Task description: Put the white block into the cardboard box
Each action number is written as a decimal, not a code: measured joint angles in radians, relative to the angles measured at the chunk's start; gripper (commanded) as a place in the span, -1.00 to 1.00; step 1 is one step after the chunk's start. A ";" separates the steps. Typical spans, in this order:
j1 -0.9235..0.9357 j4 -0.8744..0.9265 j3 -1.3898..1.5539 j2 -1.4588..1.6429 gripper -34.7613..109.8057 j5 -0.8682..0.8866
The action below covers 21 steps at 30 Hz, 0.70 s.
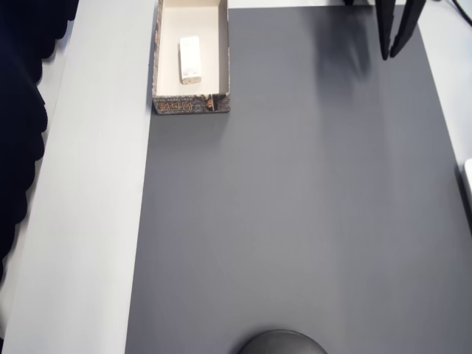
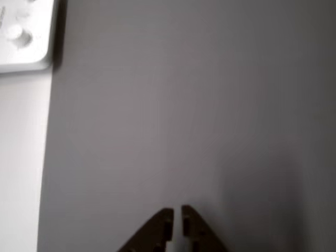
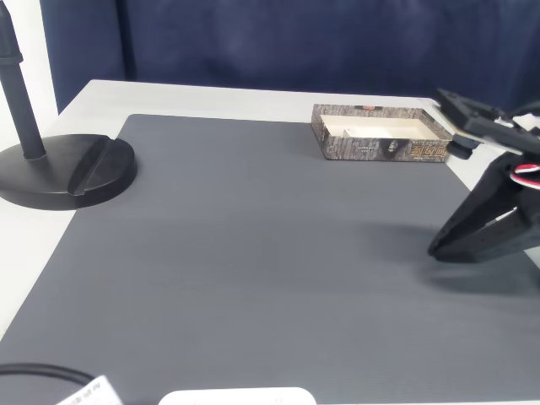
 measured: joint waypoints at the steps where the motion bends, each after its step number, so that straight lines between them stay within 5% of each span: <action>1: 0.000 0.000 0.003 0.000 -0.54 0.000; 21: -0.077 -0.078 0.100 0.000 -0.54 0.000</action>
